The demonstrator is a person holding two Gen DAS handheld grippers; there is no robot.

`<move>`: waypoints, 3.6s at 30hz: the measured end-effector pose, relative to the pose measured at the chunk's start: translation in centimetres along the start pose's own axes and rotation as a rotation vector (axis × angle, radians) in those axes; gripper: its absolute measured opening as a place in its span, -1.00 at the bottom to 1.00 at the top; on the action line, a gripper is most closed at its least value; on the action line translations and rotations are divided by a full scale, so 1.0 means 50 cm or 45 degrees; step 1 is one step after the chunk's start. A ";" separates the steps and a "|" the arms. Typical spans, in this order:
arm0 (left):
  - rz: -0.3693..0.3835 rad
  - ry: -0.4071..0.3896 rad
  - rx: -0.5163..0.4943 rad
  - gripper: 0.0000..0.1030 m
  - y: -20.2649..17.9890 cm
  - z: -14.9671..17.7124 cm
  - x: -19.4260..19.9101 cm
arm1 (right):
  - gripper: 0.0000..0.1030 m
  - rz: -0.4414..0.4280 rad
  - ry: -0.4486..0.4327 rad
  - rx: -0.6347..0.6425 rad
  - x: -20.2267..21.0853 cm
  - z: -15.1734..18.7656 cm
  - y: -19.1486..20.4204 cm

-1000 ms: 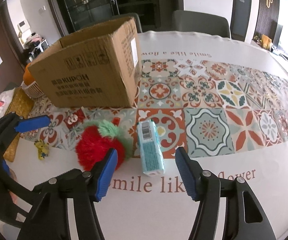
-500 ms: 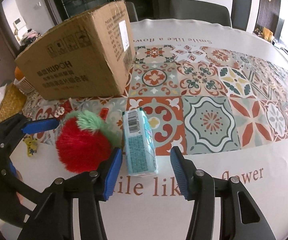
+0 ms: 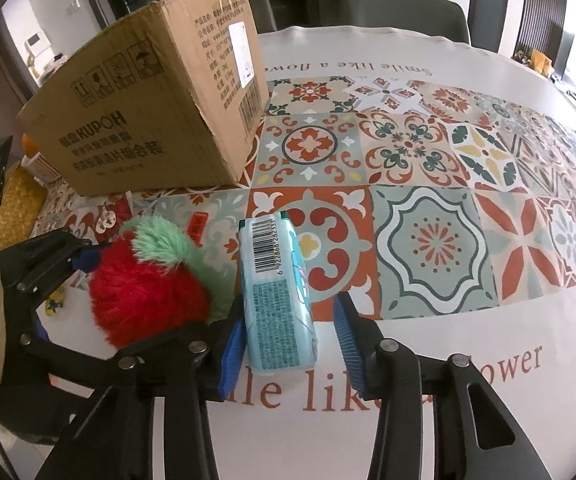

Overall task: Organize soft objects
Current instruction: 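Close the left tool on the red strawberry while the right tool grasps the blue box, then lift the strawberry and blue box and carry both over the cardboard box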

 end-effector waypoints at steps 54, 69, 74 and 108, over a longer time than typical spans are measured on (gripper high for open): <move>-0.167 -0.465 0.323 -0.25 0.141 0.019 0.306 | -0.45 -0.107 -0.328 0.041 0.179 -0.061 0.180; -0.234 -0.583 0.379 -0.25 0.201 0.018 0.407 | -0.45 -0.153 -0.434 0.102 0.236 -0.107 0.269; -0.246 -0.618 0.380 -0.25 0.215 0.011 0.436 | -0.45 -0.170 -0.470 0.111 0.254 -0.128 0.288; -0.319 -0.707 0.289 -0.25 0.290 -0.142 0.488 | -0.45 -0.181 -0.581 0.125 0.304 -0.311 0.306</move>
Point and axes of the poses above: each gripper's, at about its wrist camera, not at the fingertips, and x roughly against the way its jaws point, y to its left, z to its underside, the point moved 8 cm from there along -x, roughly the way its jaws point, and after that the axes turned 2 degrees about -z, right-handed, at the moved point
